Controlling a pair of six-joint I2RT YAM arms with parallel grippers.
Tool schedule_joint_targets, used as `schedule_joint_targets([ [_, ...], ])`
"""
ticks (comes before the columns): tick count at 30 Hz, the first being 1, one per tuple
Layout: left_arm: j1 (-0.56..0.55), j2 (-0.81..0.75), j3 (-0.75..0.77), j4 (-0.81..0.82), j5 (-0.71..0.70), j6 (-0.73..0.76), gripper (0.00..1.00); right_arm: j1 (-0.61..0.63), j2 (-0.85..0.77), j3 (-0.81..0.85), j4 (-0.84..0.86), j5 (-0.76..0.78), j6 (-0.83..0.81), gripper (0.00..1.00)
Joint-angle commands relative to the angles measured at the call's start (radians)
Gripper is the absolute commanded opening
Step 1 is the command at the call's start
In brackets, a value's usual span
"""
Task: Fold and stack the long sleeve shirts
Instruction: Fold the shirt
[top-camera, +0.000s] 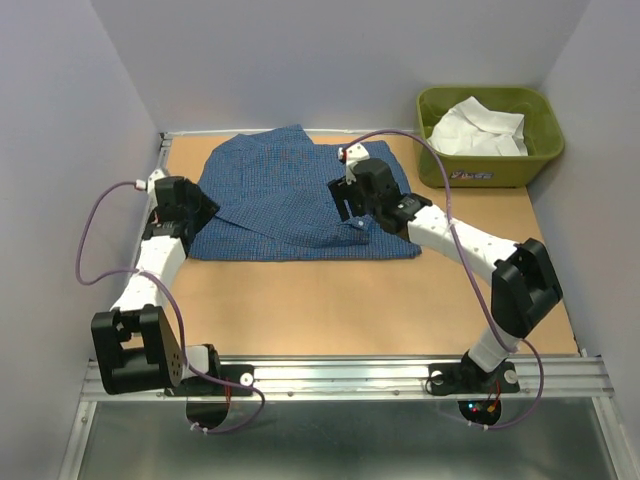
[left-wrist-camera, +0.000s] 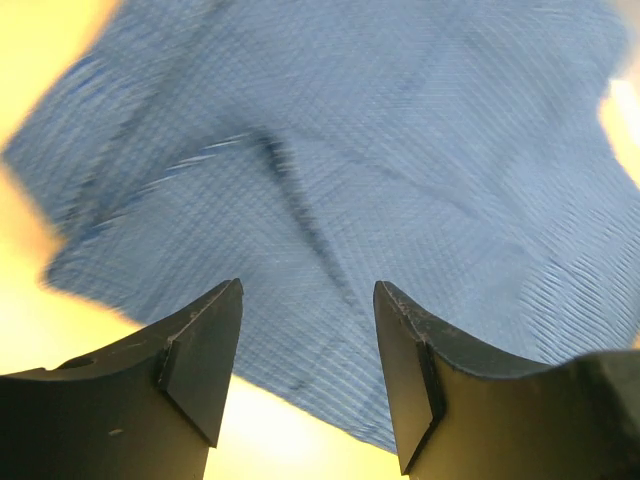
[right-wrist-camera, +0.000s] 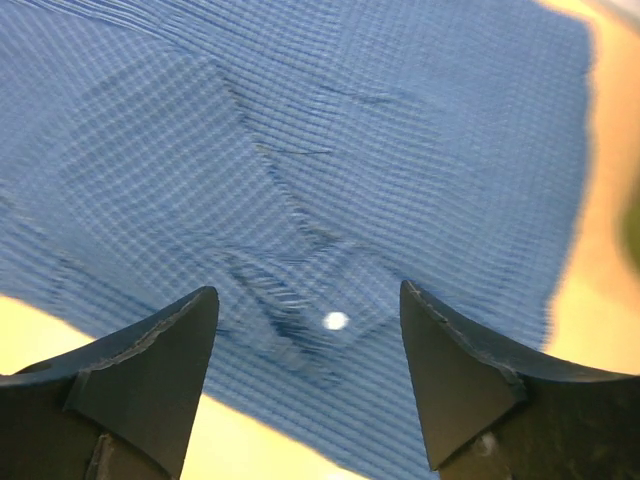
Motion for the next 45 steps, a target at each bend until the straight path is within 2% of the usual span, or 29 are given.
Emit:
schedule_joint_targets([
  [1, -0.094, 0.001, 0.080, 0.037, 0.008, 0.060, 0.66, -0.037, 0.038, 0.049, -0.035, -0.152, 0.279, 0.77],
  [3, -0.134, 0.029, 0.110, 0.051, 0.010, 0.081, 0.66, -0.082, 0.035, 0.021, -0.035, -0.173, 0.342, 0.77],
  [5, -0.170, 0.078, 0.133, 0.079, 0.010, 0.092, 0.66, -0.147, 0.017, -0.035, -0.032, -0.279, 0.398, 0.77],
  [6, -0.177, 0.110, 0.143, 0.088, 0.060, 0.104, 0.66, -0.163, 0.011, -0.055, -0.029, -0.352, 0.396, 0.77],
  [12, -0.195, 0.155, 0.166, 0.106, 0.105, 0.173, 0.66, -0.227, -0.057, -0.216, 0.033, -0.492, 0.245, 0.77],
  [17, -0.200, 0.065, 0.072, 0.127, 0.094, 0.254, 0.68, -0.254, -0.031, -0.264, 0.059, -0.618, 0.165, 0.77],
  [25, -0.214, -0.122, -0.107, 0.192, 0.024, 0.322, 0.75, -0.261, 0.027, -0.281, 0.135, -0.722, 0.119, 0.67],
  [29, -0.215, -0.138, -0.118, 0.197, -0.038, 0.331, 0.82, -0.261, 0.057, -0.275, 0.145, -0.747, 0.116, 0.59],
  [32, -0.215, -0.144, -0.112, 0.195, -0.064, 0.327, 0.88, -0.261, 0.060, -0.282, 0.148, -0.748, 0.117, 0.58],
  [35, -0.214, -0.153, -0.112, 0.195, -0.075, 0.324, 0.91, -0.261, 0.063, -0.298, 0.152, -0.733, 0.107, 0.58],
  [37, -0.215, -0.155, -0.112, 0.195, -0.078, 0.324, 0.91, -0.261, 0.063, -0.302, 0.152, -0.736, 0.107, 0.54],
  [40, -0.215, -0.158, -0.113, 0.194, -0.084, 0.320, 0.90, -0.261, 0.064, -0.301, 0.155, -0.748, 0.110, 0.42],
  [41, -0.214, -0.158, -0.113, 0.195, -0.084, 0.320, 0.90, -0.261, 0.063, -0.301, 0.157, -0.748, 0.113, 0.32],
  [42, -0.215, -0.159, -0.113, 0.195, -0.084, 0.322, 0.90, -0.263, 0.054, -0.298, 0.154, -0.747, 0.116, 0.27],
  [43, -0.215, -0.159, -0.115, 0.195, -0.085, 0.319, 0.91, -0.261, 0.046, -0.296, 0.155, -0.745, 0.125, 0.16],
  [45, -0.215, -0.166, -0.115, 0.197, -0.085, 0.317, 0.91, -0.261, 0.017, -0.293, 0.155, -0.742, 0.145, 0.08],
])
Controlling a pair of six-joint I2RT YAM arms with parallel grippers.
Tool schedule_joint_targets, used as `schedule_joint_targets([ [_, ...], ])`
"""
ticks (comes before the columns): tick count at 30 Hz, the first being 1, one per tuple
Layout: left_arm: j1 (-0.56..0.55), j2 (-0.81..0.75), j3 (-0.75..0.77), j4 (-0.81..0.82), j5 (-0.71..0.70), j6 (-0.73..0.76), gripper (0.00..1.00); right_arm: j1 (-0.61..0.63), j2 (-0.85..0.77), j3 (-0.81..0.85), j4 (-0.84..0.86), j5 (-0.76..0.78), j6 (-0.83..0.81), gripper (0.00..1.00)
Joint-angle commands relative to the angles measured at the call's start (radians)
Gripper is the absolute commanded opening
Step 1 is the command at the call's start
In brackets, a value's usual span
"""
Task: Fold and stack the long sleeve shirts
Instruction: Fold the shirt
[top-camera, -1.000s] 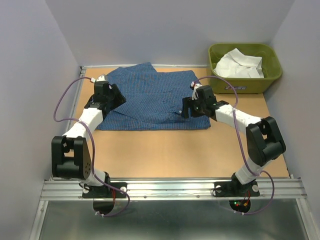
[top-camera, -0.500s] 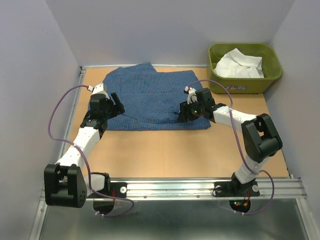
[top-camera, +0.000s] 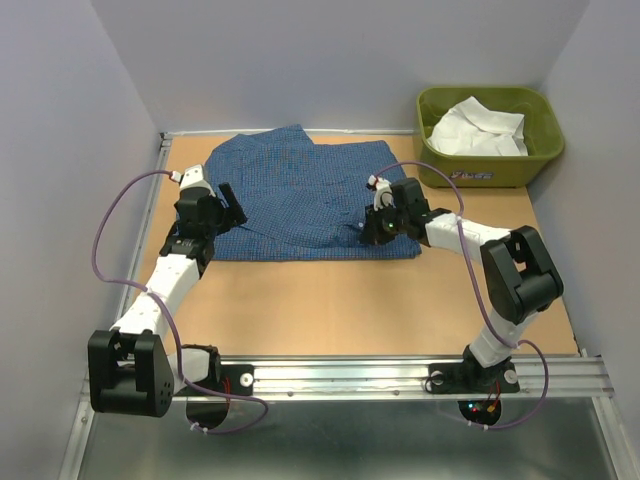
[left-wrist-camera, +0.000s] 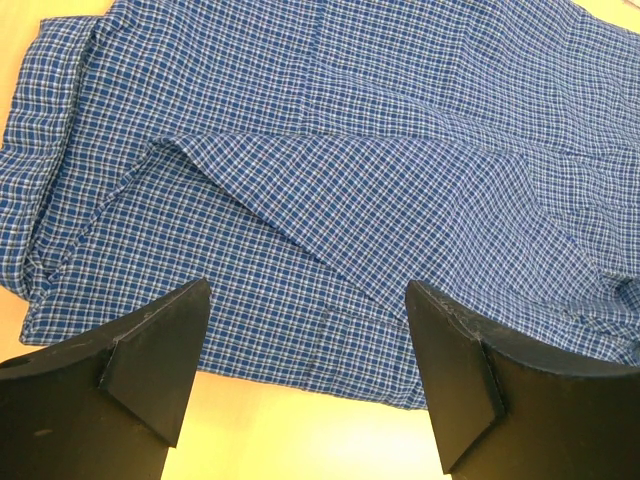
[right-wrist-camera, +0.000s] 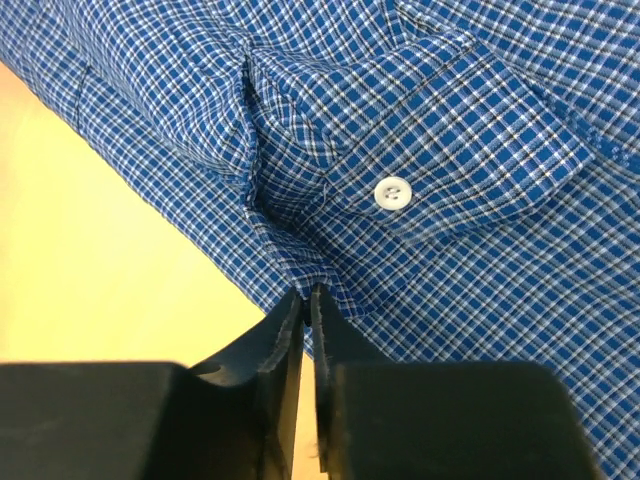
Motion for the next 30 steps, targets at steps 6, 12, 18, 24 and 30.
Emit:
schedule_joint_targets([
  [6, -0.004, -0.041, -0.004, 0.045, -0.015, 0.009, 0.90, -0.006, -0.105, 0.015, 0.007, 0.006, 0.081, 0.01],
  [12, -0.004, -0.041, -0.004, 0.045, -0.013, 0.007, 0.90, -0.005, -0.109, 0.037, -0.053, 0.044, 0.159, 0.03],
  [18, -0.004, -0.035, -0.005, 0.045, -0.016, 0.012, 0.91, -0.005, -0.086, 0.041, -0.128, 0.082, 0.182, 0.28],
  [24, -0.004, -0.015, 0.027, 0.038, -0.019, 0.013, 0.91, -0.005, -0.161, 0.105, -0.153, 0.109, 0.268, 0.64],
  [30, -0.033, 0.105, 0.149, 0.035, 0.027, -0.016, 0.90, 0.007, -0.091, 0.224, -0.103, 0.017, 0.357, 0.68],
])
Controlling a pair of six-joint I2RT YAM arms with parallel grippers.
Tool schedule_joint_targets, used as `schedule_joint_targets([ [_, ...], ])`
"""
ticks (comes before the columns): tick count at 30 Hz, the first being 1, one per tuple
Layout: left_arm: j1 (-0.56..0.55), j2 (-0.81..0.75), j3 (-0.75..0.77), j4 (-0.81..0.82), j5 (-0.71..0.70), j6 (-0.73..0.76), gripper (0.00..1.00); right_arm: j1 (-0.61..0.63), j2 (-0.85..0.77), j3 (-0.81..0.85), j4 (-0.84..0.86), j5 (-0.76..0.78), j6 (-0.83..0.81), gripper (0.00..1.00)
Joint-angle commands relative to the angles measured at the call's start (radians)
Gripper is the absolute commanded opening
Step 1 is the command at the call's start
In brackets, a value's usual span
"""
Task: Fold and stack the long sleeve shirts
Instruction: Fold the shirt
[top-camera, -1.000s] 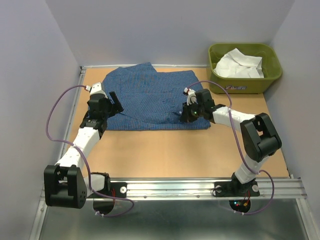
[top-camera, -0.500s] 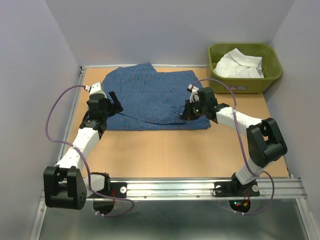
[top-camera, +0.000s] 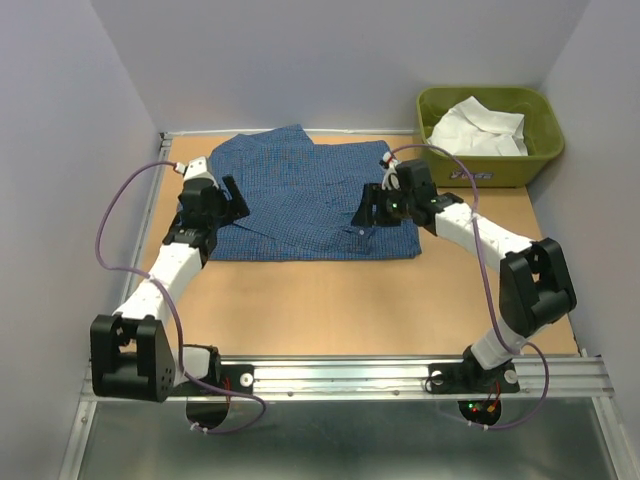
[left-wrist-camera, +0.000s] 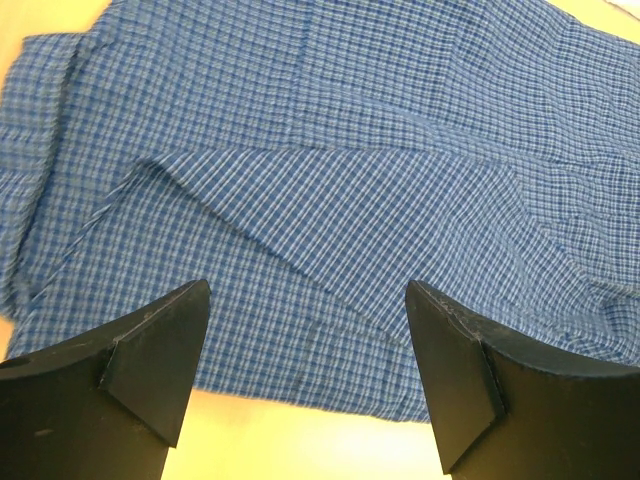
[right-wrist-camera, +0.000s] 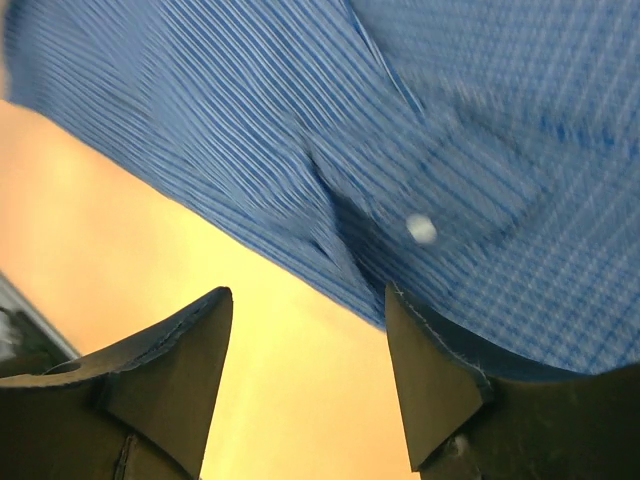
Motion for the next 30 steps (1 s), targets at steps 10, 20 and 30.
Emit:
schedule_joint_targets([
  [10, -0.043, 0.382, 0.274, 0.095, 0.038, -0.138, 0.59, 0.053, 0.208, 0.132, 0.392, -0.202, 0.276, 0.66],
  [20, -0.001, 0.629, 0.330, 0.075, 0.037, -0.226, 0.42, 0.023, 0.281, -0.071, 0.570, -0.190, 0.310, 0.65],
  [30, 0.037, 0.655, 0.287, 0.072, 0.051, -0.252, 0.40, -0.074, 0.183, -0.267, 0.590, -0.098, 0.245, 0.64],
])
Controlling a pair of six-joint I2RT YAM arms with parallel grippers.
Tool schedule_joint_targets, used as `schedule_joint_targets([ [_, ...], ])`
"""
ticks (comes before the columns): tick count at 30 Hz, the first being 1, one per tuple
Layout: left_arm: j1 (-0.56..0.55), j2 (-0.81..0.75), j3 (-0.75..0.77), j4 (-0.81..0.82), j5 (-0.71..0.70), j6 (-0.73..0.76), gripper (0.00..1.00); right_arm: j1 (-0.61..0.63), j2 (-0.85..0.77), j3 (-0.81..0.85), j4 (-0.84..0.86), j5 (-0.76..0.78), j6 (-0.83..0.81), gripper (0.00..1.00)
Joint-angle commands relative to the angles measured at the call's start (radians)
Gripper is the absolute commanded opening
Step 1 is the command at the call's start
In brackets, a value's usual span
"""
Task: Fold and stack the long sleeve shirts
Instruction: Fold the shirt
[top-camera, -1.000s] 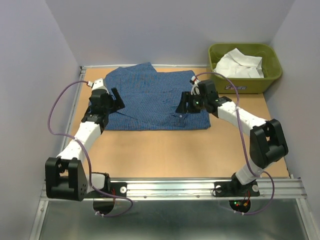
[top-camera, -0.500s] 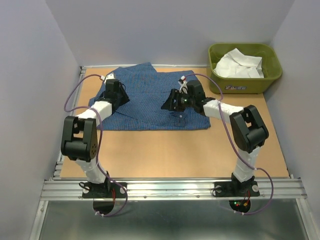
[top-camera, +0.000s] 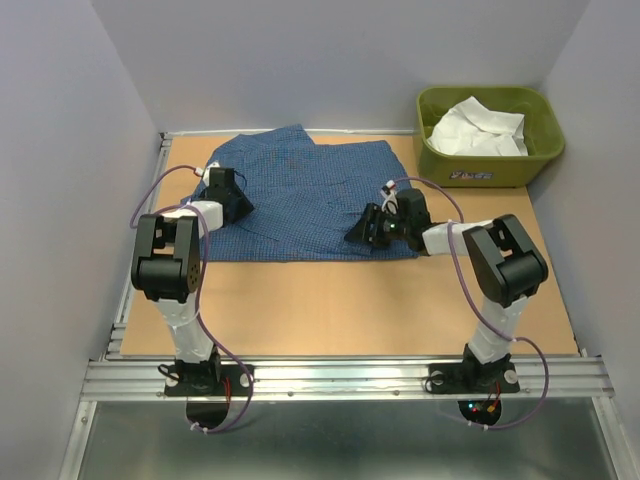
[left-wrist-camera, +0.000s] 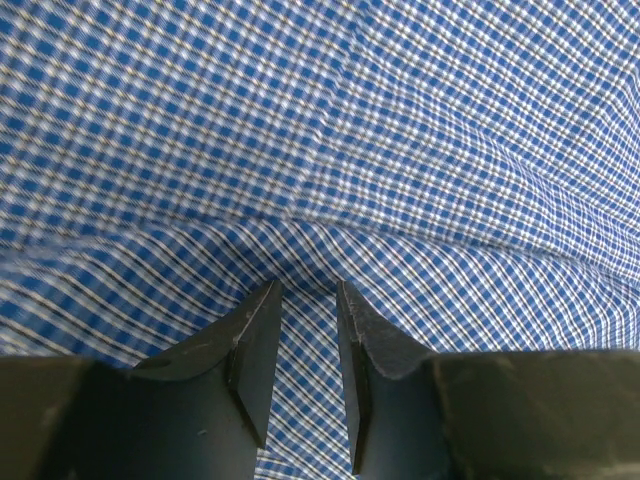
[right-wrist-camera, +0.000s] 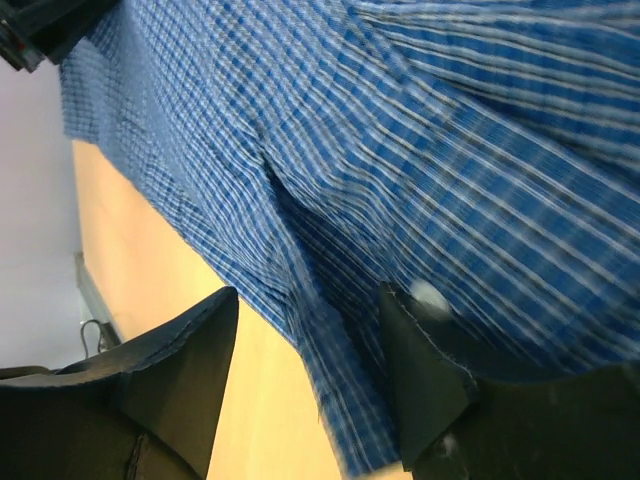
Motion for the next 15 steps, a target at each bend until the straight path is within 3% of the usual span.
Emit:
schedule_joint_targets([
  [1, 0.011, -0.023, -0.007, -0.008, 0.005, -0.009, 0.40, -0.039, -0.113, -0.059, 0.018, 0.083, -0.062, 0.64],
  [9, 0.011, -0.199, -0.010, -0.045, 0.016, -0.012, 0.64, -0.041, -0.221, 0.024, -0.016, 0.225, -0.114, 0.63],
  [15, 0.014, -0.345, -0.133, -0.047, -0.099, -0.070, 0.63, -0.047, -0.142, 0.067, 0.045, 0.282, -0.067, 0.60],
])
